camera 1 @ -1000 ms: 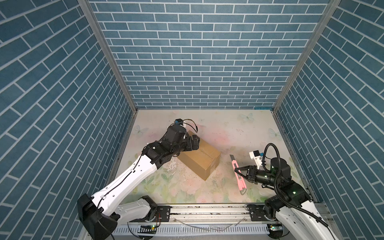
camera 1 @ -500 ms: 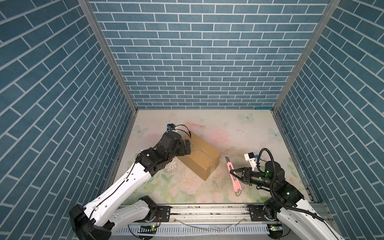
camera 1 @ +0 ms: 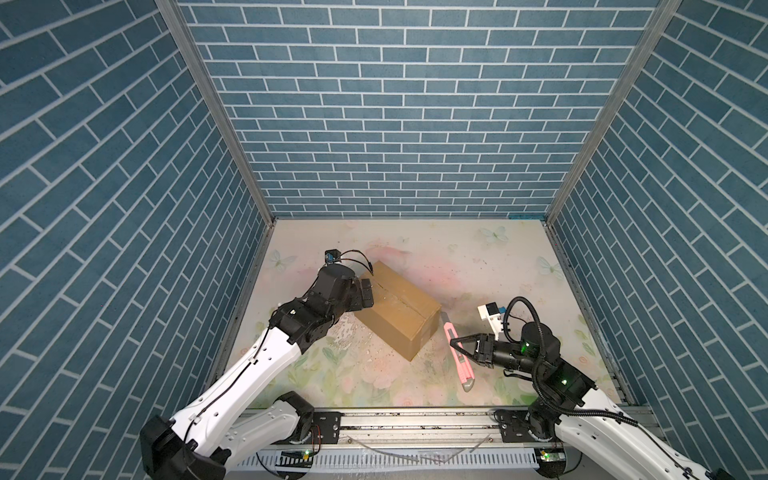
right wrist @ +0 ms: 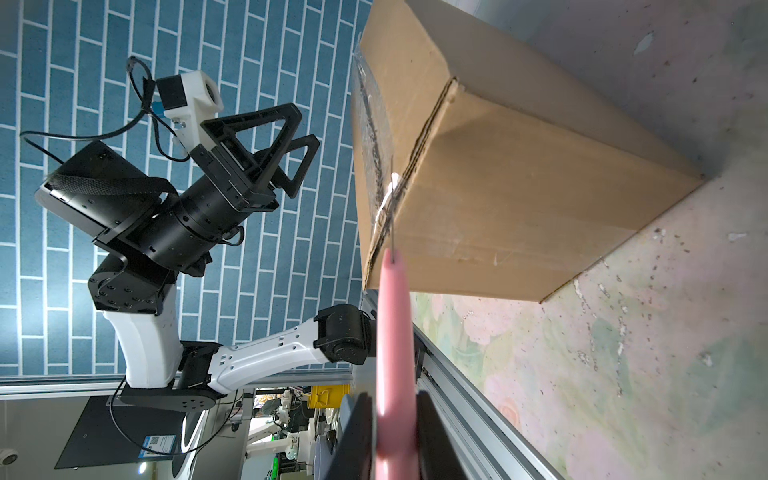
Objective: Unpack the express box
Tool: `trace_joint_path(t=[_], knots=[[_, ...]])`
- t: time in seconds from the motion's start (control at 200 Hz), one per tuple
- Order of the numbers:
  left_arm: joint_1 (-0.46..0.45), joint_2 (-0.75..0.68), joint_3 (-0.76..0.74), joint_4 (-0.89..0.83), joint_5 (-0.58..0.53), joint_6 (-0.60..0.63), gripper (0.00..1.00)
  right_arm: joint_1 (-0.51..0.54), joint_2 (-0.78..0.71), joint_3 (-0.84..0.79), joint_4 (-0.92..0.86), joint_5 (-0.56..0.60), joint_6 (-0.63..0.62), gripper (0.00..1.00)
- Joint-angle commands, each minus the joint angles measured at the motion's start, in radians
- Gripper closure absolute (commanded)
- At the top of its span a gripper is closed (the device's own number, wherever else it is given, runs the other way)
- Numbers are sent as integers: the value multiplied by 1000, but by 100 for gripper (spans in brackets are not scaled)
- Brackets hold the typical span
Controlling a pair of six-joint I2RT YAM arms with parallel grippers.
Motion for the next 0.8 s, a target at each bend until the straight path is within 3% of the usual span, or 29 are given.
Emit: trace_joint_path(t=[0.0,0.795], knots=[[20,-9,-22,24,14,16,0,15,16,-33,87,20,32,100],[53,7,-74,111,82,-13,0,43,97,-60,201,30,52,100]])
